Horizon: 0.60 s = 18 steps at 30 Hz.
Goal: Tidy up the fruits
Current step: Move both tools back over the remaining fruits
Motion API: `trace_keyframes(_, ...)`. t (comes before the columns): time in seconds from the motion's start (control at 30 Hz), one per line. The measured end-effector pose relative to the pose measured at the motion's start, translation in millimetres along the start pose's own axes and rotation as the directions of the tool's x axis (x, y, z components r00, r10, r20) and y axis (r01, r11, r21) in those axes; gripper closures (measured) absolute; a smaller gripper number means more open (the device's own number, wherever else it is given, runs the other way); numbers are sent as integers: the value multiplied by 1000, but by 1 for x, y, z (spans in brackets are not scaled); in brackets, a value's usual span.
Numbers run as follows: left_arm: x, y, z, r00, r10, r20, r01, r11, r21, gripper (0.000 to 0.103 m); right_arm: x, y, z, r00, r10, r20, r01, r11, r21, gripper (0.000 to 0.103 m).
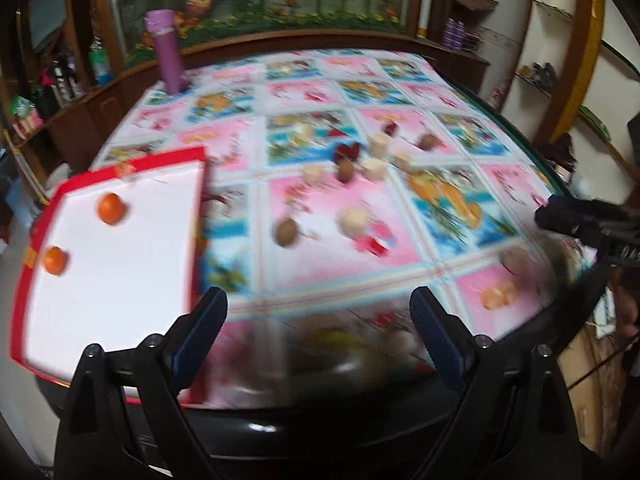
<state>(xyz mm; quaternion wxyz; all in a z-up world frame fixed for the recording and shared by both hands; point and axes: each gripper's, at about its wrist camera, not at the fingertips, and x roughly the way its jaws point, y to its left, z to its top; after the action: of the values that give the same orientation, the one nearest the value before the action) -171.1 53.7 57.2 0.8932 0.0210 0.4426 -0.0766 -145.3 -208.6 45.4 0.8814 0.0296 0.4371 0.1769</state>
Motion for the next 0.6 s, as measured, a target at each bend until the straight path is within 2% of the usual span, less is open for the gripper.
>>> trace_keyframes(0.1,8,-11,-9,999,-16,-39,17,1000,15,10,1,-6,-13,1000,27,-6,-26,999,27,34)
trace_keyframes(0.17,11,-13,-8,999,-14,-48,15,1000,13,10,2,-5,-17,1000,15,1,-15,1000,18,34)
trace_keyframes(0.33,14,-13,4,999,-5,-32,5,1000,0,10,12,13,-17,1000,5,3,-5,999,-40,35)
trace_keyframes(0.4,16,-13,14,1000,-6,-14,7,1000,5,10,16,18,-16,1000,-4,5,4,998,-57,39)
trace_keyframes(0.5,26,-13,28,1000,-6,-18,6,1000,17,11,23,23,-15,1000,-19,-6,18,997,-80,53)
trace_keyframes(0.6,38,-16,40,1000,-7,-26,7,1000,21,14,27,23,-16,1000,-21,-14,20,996,-83,60)
